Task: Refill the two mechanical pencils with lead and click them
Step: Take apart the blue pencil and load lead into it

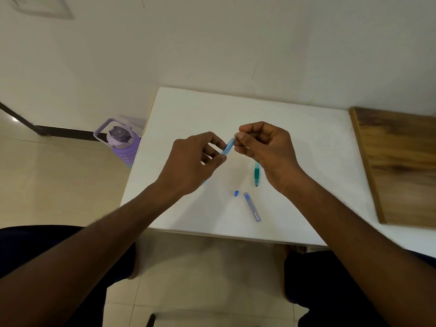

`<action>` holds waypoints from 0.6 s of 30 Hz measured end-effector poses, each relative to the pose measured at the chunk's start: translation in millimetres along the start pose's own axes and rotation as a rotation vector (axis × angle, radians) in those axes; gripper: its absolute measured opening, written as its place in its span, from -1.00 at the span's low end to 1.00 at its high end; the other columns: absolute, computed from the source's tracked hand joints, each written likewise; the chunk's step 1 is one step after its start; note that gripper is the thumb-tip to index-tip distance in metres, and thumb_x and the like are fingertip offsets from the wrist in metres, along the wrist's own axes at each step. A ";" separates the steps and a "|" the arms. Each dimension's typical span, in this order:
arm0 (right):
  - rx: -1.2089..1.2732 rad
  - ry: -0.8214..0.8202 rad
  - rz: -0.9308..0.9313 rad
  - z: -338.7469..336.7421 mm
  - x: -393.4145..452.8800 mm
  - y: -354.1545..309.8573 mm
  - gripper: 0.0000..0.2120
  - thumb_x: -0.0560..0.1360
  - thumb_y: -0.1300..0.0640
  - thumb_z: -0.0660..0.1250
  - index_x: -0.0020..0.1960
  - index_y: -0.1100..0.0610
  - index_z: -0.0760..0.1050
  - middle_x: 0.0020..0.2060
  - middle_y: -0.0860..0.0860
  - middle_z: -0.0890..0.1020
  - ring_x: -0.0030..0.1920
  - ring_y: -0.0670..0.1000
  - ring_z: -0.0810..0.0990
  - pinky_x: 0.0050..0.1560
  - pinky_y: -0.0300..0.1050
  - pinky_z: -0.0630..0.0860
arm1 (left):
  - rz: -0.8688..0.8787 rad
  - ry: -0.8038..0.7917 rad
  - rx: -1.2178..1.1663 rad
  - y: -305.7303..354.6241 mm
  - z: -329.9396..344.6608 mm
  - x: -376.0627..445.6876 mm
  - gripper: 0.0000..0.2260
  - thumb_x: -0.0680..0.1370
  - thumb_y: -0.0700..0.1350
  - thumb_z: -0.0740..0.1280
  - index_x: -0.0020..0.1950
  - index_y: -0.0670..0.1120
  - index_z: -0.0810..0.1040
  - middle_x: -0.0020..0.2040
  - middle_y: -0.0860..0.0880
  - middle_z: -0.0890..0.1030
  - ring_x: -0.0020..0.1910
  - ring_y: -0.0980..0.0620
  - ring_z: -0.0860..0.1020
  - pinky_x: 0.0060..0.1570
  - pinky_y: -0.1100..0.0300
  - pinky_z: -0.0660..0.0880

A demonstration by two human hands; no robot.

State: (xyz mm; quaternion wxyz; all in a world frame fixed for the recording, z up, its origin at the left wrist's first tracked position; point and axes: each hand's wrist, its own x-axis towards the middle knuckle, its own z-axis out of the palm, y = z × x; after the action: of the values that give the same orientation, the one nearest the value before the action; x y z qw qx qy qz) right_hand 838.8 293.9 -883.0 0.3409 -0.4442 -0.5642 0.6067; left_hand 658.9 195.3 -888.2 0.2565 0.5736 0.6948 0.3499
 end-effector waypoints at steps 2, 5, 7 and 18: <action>-0.105 -0.013 -0.027 -2.6 1.1 -0.6 -0.87 0.55 0.21 0.51 0.09 0.16 0.68 -0.08 0.05 0.78 -0.05 0.09 0.78 0.04 -0.01 0.72 | -0.004 -0.006 0.031 0.9 -0.9 -1.0 -0.88 0.59 0.03 0.52 0.08 0.16 0.63 -0.21 0.23 0.68 -0.20 0.29 0.68 -0.19 0.57 0.47; -0.275 -0.061 -0.075 -7.2 1.8 -4.1 -0.85 0.53 0.16 0.54 0.08 0.14 0.71 -0.11 0.00 0.79 -0.10 0.03 0.79 0.03 -0.02 0.72 | -0.010 -0.010 0.069 2.6 -0.3 -2.5 -0.86 0.61 0.02 0.51 0.14 0.07 0.68 -0.12 0.13 0.74 -0.16 0.20 0.71 -0.10 0.38 0.56; -0.316 -0.082 -0.072 -9.8 2.1 -7.0 -0.85 0.52 0.16 0.54 0.08 0.14 0.72 -0.11 -0.01 0.79 -0.11 0.02 0.79 0.05 -0.01 0.72 | -0.027 -0.021 0.079 4.3 -0.1 -3.2 -0.85 0.62 0.01 0.50 0.17 0.05 0.69 -0.07 0.08 0.76 -0.11 0.12 0.72 -0.03 0.22 0.62; -0.206 -0.136 -0.018 -9.9 0.0 -10.7 -0.87 0.52 0.18 0.54 0.06 0.15 0.74 -0.05 -0.01 0.79 -0.03 0.03 0.78 0.09 -0.04 0.69 | -0.102 -0.074 0.015 4.1 6.1 -2.4 -0.91 0.62 0.01 0.48 0.11 0.09 0.65 -0.11 0.16 0.75 -0.17 0.18 0.73 -0.02 0.19 0.68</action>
State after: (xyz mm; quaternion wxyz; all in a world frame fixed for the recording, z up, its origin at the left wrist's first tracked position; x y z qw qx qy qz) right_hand 847.0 299.1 -872.1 0.2599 -0.4296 -0.6492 0.5714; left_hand 666.4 194.5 -888.9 0.2954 0.5518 0.7158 0.3096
